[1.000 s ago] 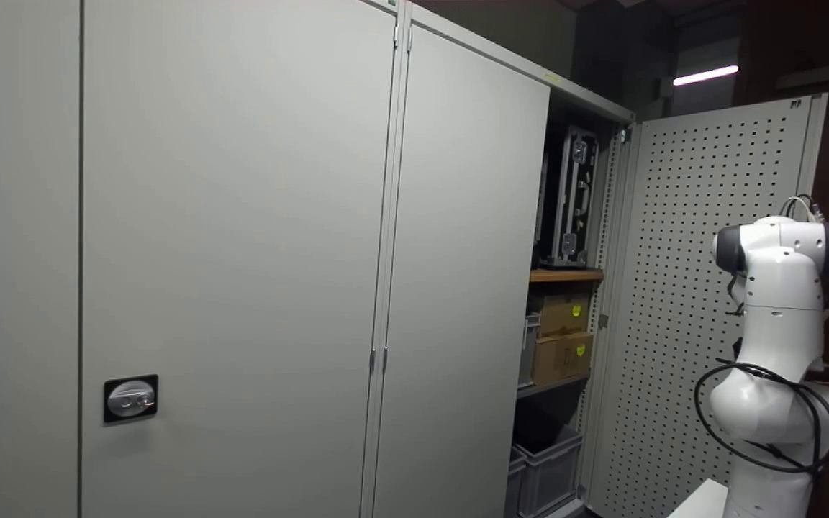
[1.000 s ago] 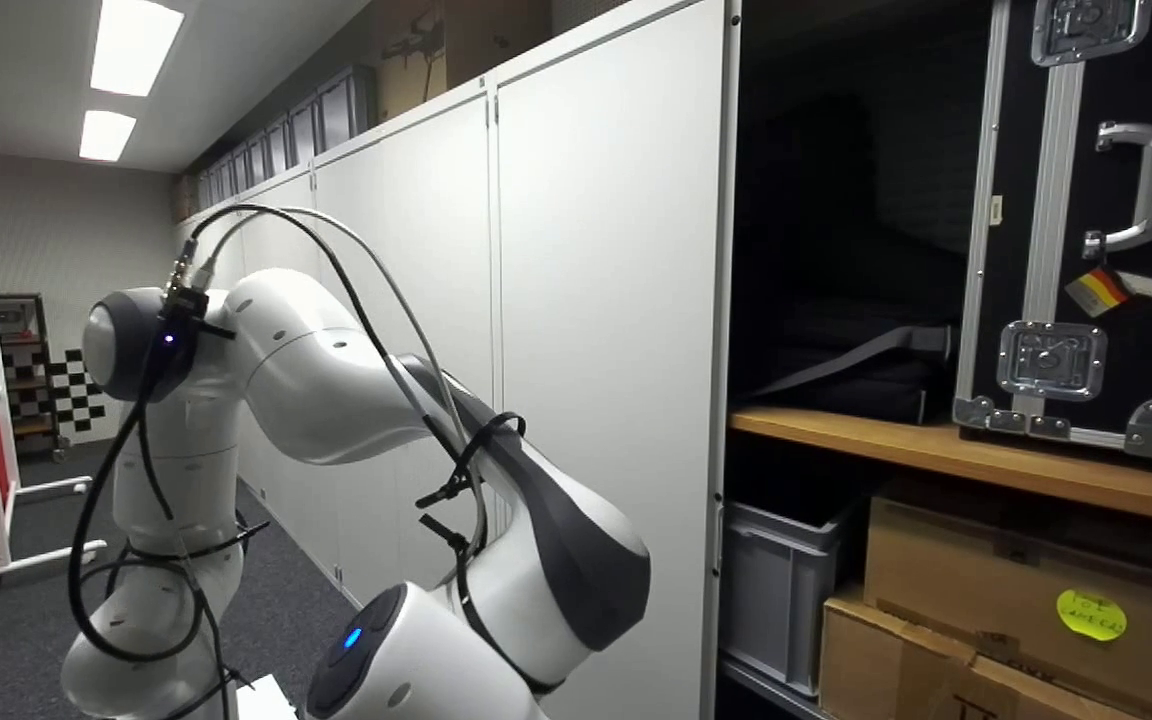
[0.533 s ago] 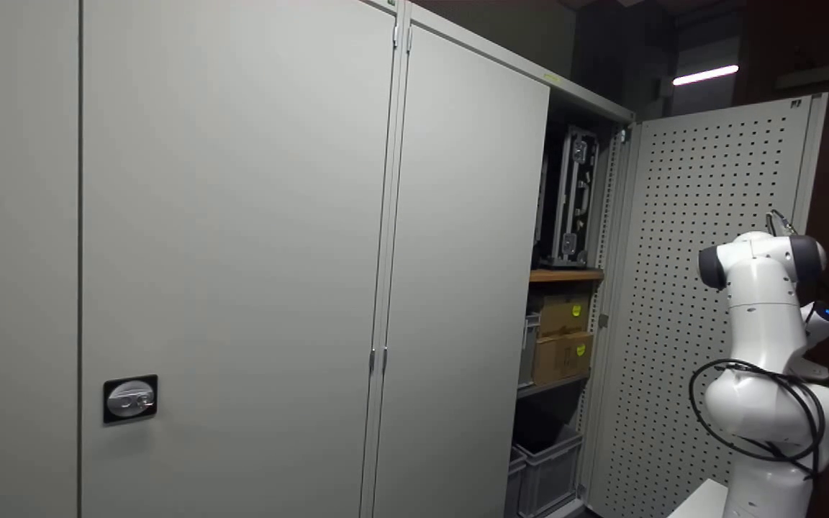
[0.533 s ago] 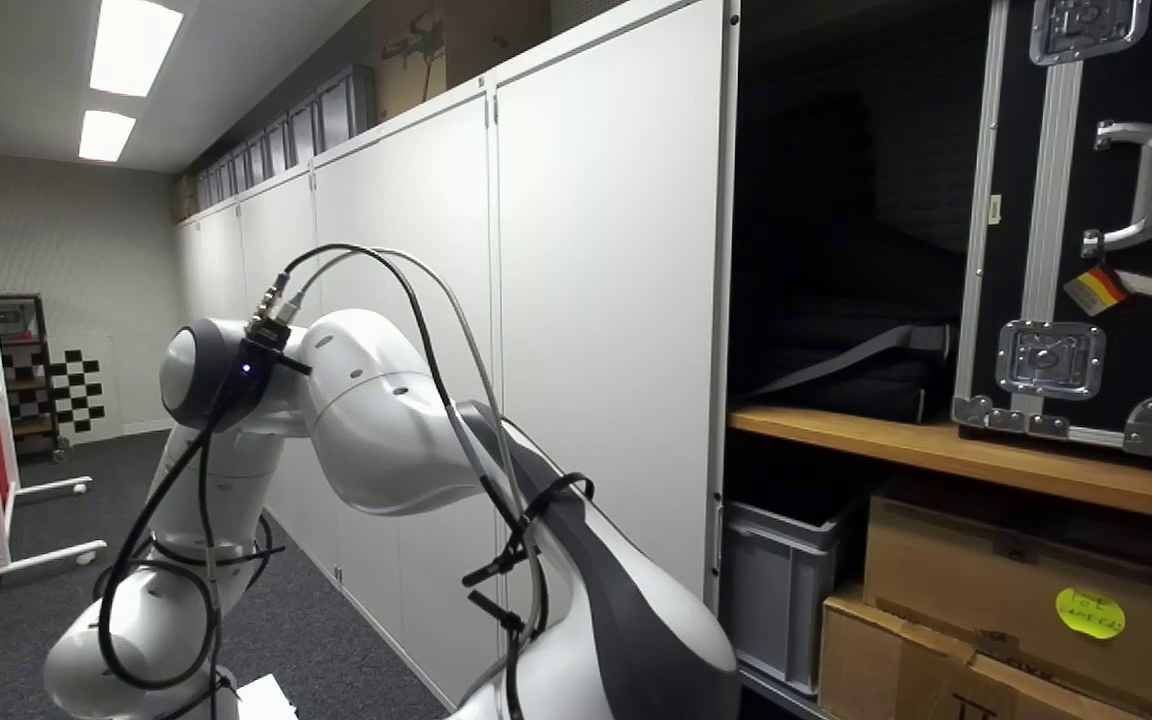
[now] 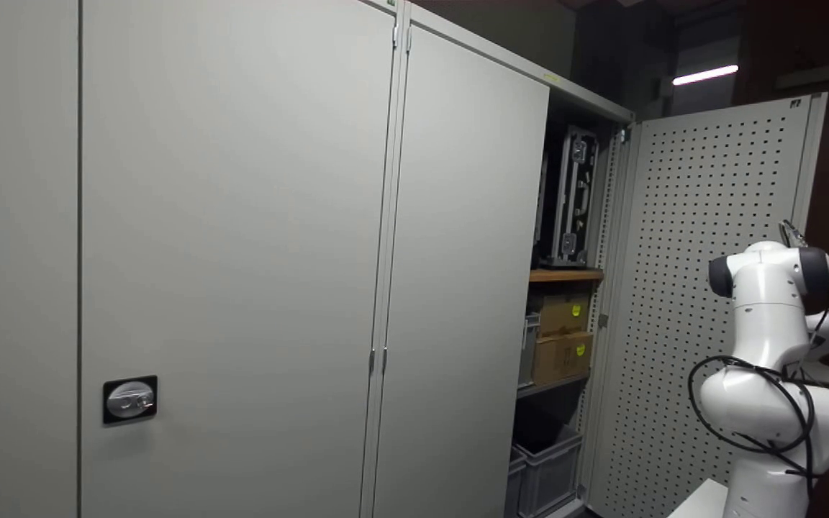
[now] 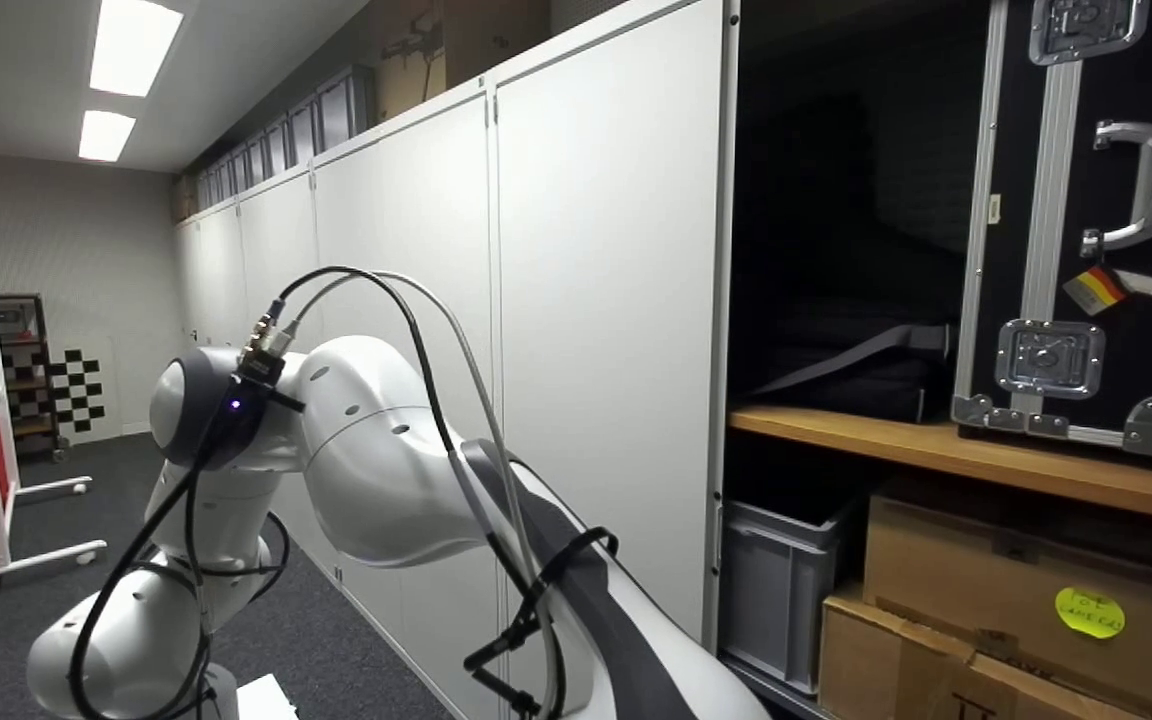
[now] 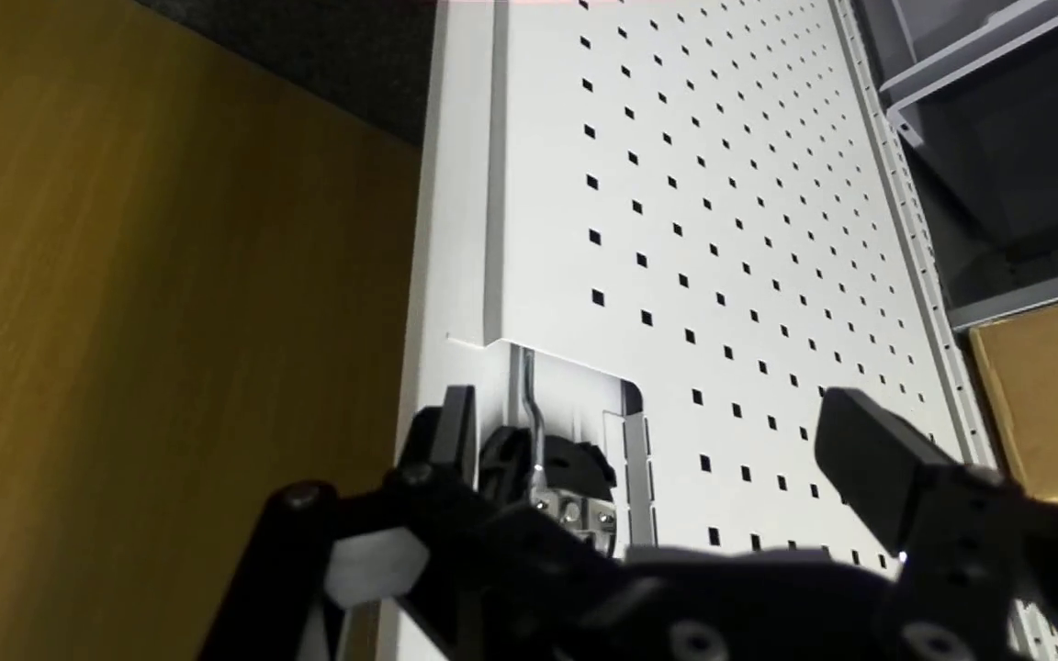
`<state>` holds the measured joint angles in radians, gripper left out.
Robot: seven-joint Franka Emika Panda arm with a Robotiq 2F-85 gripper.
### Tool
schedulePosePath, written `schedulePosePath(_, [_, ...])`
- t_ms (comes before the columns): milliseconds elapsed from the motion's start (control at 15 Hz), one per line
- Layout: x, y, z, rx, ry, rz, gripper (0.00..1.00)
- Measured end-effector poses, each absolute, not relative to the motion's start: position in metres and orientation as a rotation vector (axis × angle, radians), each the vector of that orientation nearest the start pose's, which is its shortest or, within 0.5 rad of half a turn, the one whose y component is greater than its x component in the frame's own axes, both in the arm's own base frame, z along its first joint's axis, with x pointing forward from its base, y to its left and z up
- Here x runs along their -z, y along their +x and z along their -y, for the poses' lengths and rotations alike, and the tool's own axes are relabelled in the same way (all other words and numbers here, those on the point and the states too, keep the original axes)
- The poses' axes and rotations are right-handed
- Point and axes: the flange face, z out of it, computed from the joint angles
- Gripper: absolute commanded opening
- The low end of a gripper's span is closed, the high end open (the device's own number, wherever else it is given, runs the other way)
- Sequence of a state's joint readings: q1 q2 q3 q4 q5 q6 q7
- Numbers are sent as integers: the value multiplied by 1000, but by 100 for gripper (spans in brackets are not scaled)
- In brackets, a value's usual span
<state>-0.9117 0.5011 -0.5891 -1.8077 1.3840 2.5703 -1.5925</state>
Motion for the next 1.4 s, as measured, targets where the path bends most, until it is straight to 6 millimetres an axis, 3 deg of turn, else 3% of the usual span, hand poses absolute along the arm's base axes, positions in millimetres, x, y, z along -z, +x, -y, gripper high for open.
schedulePosePath(400, [-355, 48, 696, 1261, -2987, -1334, 100])
schedulePosePath(933, [-362, 58, 724, 1327, -2973, -1145, 100])
schedulePosePath(1400, [-358, 55, 740, 1337, -2986, -1112, 100])
